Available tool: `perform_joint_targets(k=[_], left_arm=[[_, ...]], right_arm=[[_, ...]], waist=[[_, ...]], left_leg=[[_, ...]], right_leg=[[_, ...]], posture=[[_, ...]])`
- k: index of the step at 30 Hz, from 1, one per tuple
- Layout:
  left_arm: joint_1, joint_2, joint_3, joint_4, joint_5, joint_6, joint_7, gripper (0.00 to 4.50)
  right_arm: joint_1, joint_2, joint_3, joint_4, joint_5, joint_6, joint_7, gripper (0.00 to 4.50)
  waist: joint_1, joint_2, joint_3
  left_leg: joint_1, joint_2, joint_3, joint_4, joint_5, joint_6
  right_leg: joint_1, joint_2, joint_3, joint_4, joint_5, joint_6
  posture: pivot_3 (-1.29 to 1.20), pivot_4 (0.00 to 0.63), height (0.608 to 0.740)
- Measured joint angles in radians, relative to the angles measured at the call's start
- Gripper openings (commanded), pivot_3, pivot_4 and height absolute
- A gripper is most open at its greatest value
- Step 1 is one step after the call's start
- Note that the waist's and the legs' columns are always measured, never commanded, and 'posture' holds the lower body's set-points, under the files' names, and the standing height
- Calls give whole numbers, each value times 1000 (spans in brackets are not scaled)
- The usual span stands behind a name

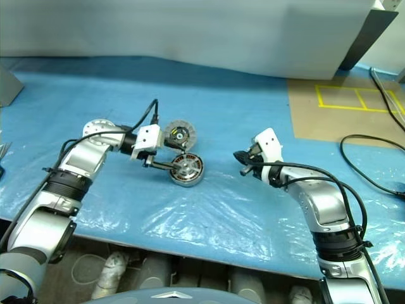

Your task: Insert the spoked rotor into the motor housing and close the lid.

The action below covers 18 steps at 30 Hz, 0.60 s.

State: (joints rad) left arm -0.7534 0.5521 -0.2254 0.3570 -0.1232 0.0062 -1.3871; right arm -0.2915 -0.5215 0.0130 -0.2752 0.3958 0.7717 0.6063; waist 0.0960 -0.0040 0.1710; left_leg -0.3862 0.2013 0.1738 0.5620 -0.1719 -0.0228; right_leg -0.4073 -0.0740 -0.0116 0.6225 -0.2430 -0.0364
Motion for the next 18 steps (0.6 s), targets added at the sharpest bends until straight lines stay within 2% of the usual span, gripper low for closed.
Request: perform_joint_targets(k=[5,9,14,18], left_arm=[[-13,18,68,-36,-82,111,7,2860],[-6,22,121,-41,-123,202,70,2860],[3,9,201,-7,-171,316,186,2860],[10,20,284,-9,-254,432,213,2860]], right_arm=[[-32,8,17,-30,26,3,42,0],[-138,55,122,-2,19,-12,98,0],[-213,145,252,197,-17,-60,171,0],[-266,200,256,316,-16,-74,209,0]], waist=[[-5,0,0],[-9,0,0],[-4,0,0],[-3,0,0]], left_leg=[[1,0,0,0,0,0],[1,0,0,0,0,0],[-2,0,-1,1,0,0],[-4,0,-1,2,0,0]], right_leg=[[0,0,1,0,0,0],[0,1,0,1,0,0],[0,0,-1,0,0,0],[-1,0,-2,0,0,0]], posture=[[0,150,740],[0,150,740],[0,150,740],[0,150,740]])
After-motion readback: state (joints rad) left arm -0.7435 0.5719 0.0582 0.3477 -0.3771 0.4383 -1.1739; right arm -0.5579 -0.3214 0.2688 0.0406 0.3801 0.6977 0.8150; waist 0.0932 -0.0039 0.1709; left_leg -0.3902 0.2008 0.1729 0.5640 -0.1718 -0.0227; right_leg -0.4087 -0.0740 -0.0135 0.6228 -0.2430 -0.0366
